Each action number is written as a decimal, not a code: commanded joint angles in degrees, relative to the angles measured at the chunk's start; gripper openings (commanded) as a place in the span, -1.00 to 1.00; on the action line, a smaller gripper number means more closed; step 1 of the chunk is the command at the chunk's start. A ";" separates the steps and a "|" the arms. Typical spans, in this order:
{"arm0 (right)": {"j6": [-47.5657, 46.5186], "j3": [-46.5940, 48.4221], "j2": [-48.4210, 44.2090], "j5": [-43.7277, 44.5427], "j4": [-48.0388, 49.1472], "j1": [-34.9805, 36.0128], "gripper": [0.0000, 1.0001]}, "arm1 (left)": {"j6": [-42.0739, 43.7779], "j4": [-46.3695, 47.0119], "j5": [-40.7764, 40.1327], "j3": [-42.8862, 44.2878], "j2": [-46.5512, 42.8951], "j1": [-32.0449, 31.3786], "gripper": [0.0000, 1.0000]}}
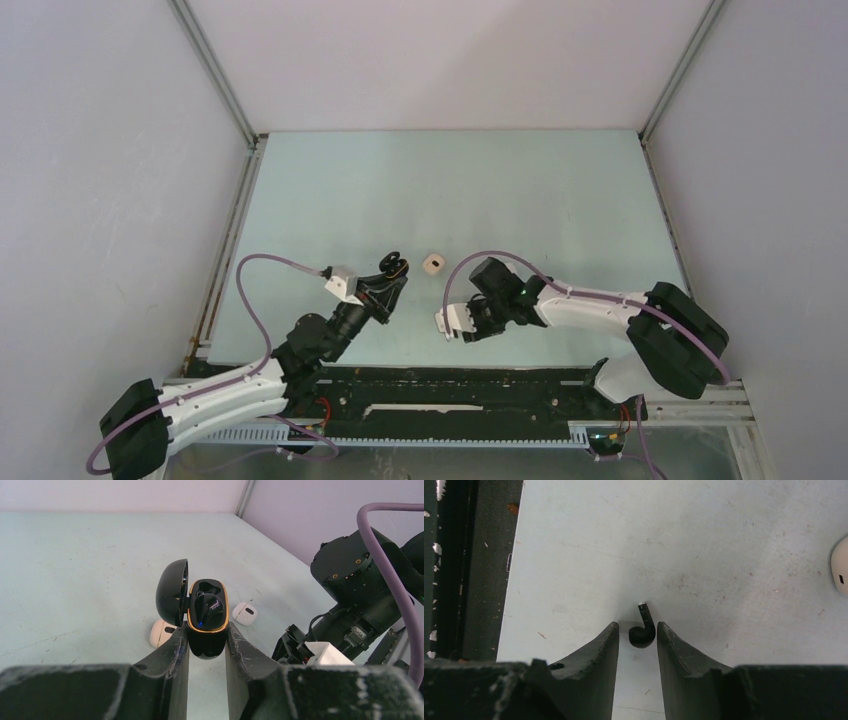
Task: Insert the wireless bluetooth earbuds into the charging case
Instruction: Pick up the earbud from the center of the board.
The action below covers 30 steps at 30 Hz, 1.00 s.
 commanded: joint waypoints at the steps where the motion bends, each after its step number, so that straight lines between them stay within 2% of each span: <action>1: -0.60 1.51 -0.72 0.47 1.16 -1.17 -0.25 | -0.88 3.95 -0.28 -0.38 0.71 0.33 -0.99; 18: -0.68 9.45 7.76 0.04 -9.08 -1.13 -0.33 | -1.43 4.14 -0.46 -1.39 0.00 0.32 -1.00; 24: -0.99 9.55 8.14 0.33 -10.81 -1.91 -0.30 | -1.34 3.60 -0.63 -1.57 -0.79 0.32 -0.99; 30: -0.92 9.91 8.91 0.76 -11.76 -2.59 -0.38 | -1.51 4.23 -0.56 -1.79 -0.37 0.33 -1.00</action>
